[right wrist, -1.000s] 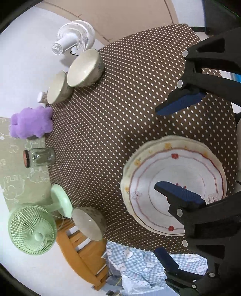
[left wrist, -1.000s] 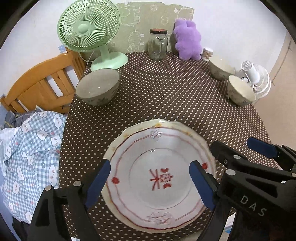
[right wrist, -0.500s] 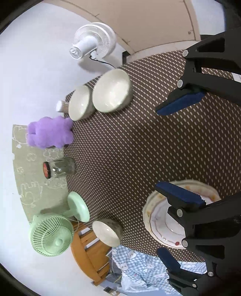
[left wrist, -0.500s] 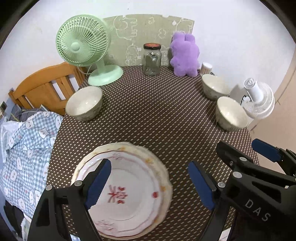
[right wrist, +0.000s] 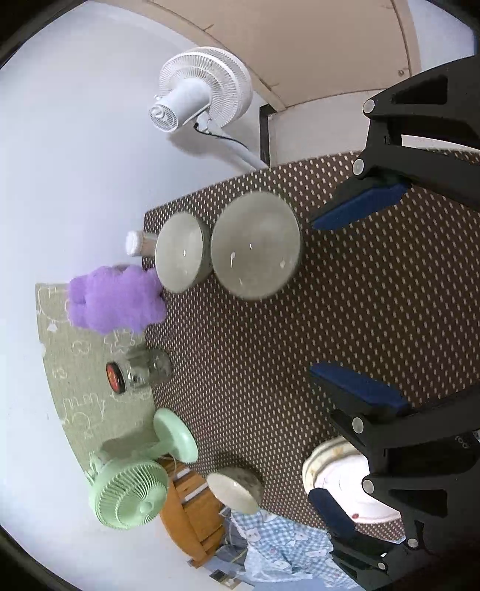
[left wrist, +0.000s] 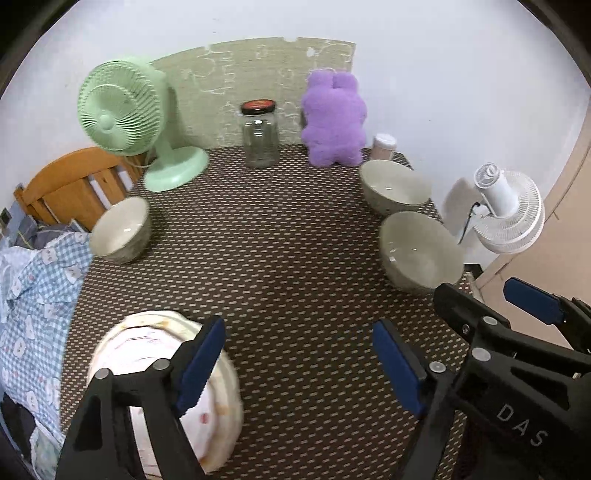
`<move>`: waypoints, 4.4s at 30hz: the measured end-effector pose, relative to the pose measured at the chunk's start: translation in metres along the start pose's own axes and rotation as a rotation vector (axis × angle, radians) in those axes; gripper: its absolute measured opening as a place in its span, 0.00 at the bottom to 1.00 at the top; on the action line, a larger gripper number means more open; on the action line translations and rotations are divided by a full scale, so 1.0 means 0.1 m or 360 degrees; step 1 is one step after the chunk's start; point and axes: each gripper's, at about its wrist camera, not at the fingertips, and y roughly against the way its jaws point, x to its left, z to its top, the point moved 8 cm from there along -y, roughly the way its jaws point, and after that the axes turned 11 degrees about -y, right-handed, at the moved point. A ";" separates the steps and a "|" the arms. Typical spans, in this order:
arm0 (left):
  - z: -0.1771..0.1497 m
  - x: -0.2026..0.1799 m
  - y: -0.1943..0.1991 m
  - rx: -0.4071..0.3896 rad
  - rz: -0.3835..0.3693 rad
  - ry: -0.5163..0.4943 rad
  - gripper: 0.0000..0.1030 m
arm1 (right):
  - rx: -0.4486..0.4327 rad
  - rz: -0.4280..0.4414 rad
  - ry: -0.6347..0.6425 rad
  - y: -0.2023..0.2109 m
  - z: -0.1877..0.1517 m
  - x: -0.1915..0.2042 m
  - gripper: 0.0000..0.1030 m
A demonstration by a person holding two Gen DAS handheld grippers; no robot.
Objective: Organize plates and bowls
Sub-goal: 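Move the left gripper to the large grey floral bowl, then grasp the rim of the grey bowl with the left gripper and lift, then carry the grey bowl beside the plate stack and lower it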
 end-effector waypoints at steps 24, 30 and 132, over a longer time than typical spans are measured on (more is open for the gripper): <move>0.70 -0.82 -1.04 0.0082 -0.0017 -0.0037 0.50 | 0.0073 0.0027 -0.0110 -1.02 0.62 -0.95 0.65; 0.71 -0.85 -1.28 0.0141 -0.0015 -0.0007 0.40 | 0.0129 0.0032 -0.0117 -1.29 0.63 -0.99 0.54; -1.10 0.00 -0.48 0.0308 -0.0169 -0.0210 0.40 | 0.0300 -0.0135 -0.0164 -0.61 -1.32 0.29 0.32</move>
